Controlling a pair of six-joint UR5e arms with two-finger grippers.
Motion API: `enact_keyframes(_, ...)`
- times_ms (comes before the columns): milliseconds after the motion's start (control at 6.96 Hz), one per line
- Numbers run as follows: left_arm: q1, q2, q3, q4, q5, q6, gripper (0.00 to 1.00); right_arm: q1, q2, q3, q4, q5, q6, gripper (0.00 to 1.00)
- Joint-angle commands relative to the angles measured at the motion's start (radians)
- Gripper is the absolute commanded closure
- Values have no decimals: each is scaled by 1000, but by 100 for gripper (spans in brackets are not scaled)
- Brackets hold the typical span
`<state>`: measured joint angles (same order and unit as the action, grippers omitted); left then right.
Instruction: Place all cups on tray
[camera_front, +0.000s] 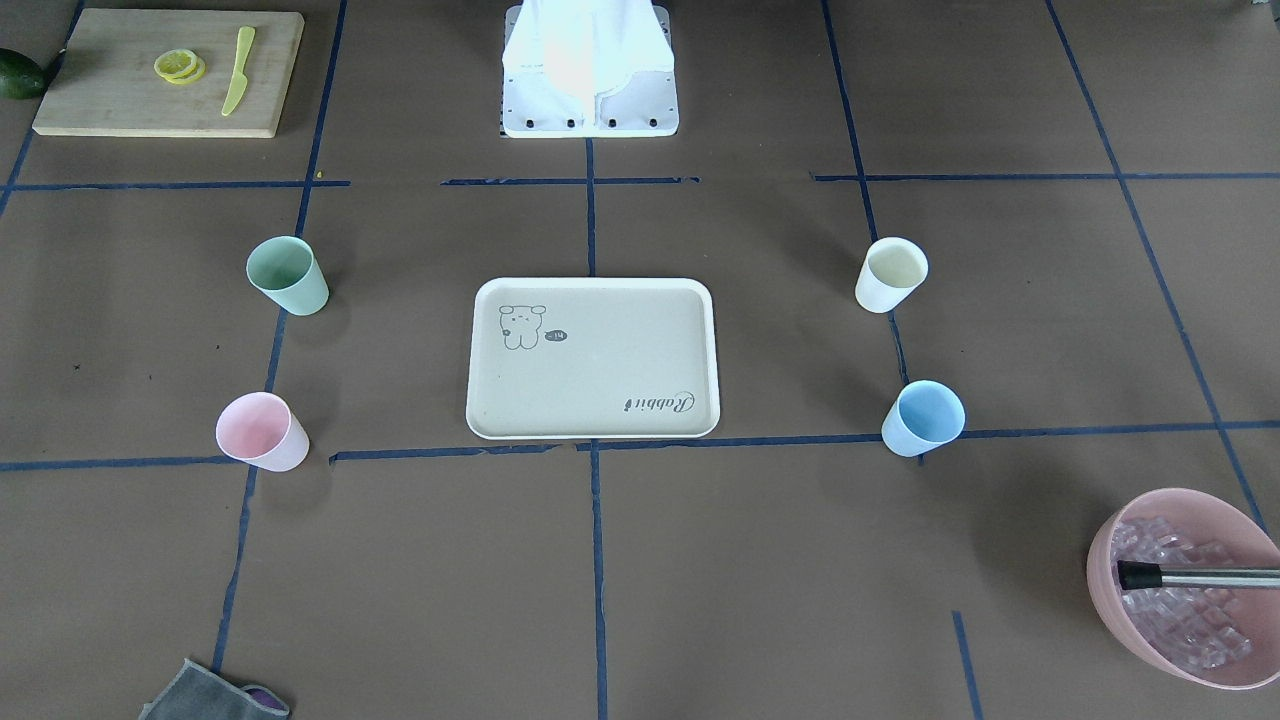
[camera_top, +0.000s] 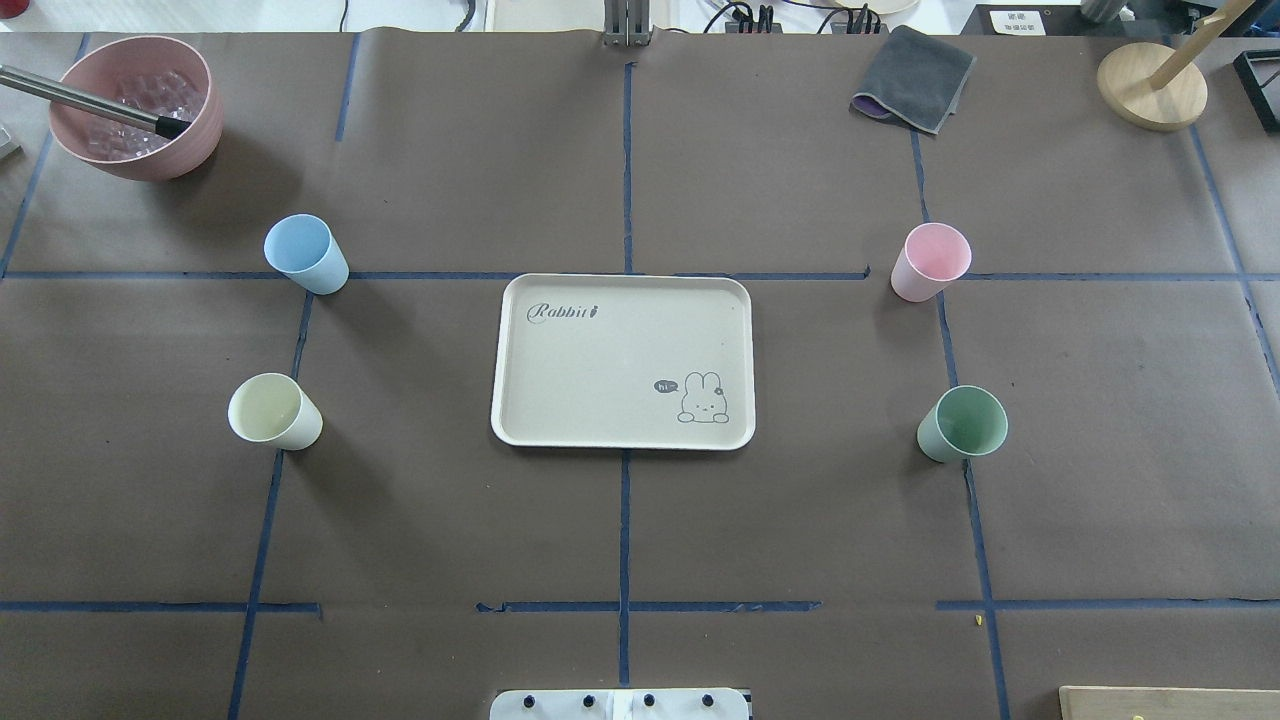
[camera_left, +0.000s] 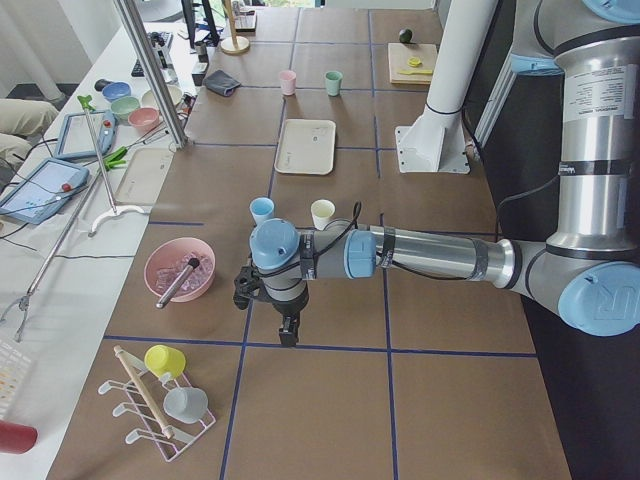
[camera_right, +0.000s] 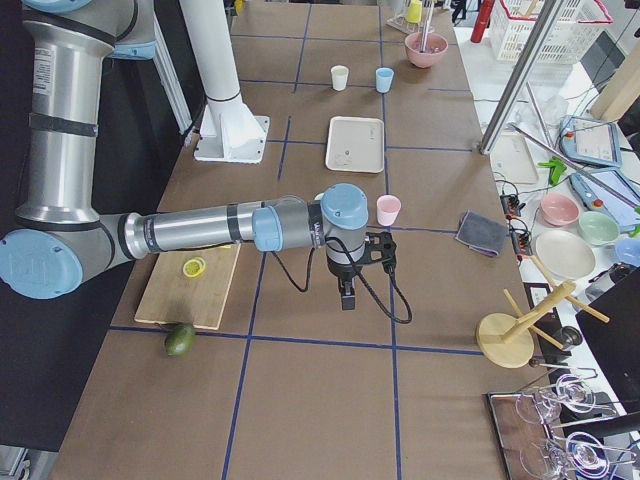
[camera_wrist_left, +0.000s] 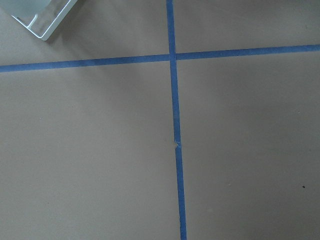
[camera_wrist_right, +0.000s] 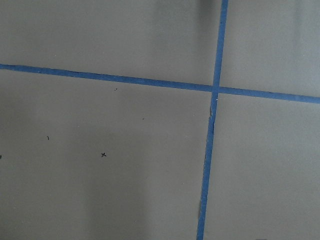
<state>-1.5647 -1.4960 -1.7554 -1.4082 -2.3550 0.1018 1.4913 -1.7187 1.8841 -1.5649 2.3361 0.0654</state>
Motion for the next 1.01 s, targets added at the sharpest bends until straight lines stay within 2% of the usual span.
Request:
enact_keyframes(0,0,2,-3,-2,5,2,0,-3,-1,1,0,0,5,0)
enact_keyframes(431,5,3,-48,0,5,-1,0,-52,19,35,2,0,13,0)
enact_keyframes(862,20,-76,-14,-127,-1,-8,0,-210,216,21,-1,-3,68,2)
